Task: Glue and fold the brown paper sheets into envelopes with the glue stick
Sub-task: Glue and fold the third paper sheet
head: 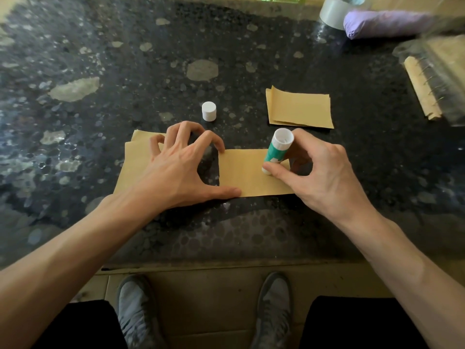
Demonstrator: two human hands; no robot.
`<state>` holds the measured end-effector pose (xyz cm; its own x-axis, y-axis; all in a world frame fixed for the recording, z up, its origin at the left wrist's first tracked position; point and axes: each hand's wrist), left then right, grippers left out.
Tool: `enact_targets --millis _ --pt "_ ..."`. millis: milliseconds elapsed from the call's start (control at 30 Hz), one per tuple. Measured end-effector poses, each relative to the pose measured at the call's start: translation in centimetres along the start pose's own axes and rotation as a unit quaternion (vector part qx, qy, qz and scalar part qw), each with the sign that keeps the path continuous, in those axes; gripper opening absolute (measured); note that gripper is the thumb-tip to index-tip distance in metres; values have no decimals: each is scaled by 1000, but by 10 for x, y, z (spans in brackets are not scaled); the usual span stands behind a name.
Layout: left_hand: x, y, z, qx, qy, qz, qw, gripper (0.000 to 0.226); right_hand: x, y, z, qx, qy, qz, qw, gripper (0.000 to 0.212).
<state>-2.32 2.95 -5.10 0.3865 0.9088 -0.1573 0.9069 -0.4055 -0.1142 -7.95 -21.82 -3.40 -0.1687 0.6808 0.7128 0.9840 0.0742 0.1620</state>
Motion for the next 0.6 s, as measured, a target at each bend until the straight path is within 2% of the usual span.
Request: enact_targets --millis 167,400,600 --pt "0 0 0 1 2 -1 1000 88 2 4 3 -27 7 8 1000 37" --pt "0 0 1 -5 3 0 1000 87 -3 8 2 -17 0 29 999 45" --pt "-1 0 1 -10 1 1 1000 87 -4 11 3 -14 7 24 1000 43"
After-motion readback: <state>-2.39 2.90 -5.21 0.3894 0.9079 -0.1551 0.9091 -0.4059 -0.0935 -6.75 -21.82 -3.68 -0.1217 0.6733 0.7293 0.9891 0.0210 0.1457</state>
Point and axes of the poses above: each hand's wrist, its own y-axis towards the middle knuckle, its own z-axis out of the palm, x = y × z, and after that the axes turned 12 degrees about y, right-handed
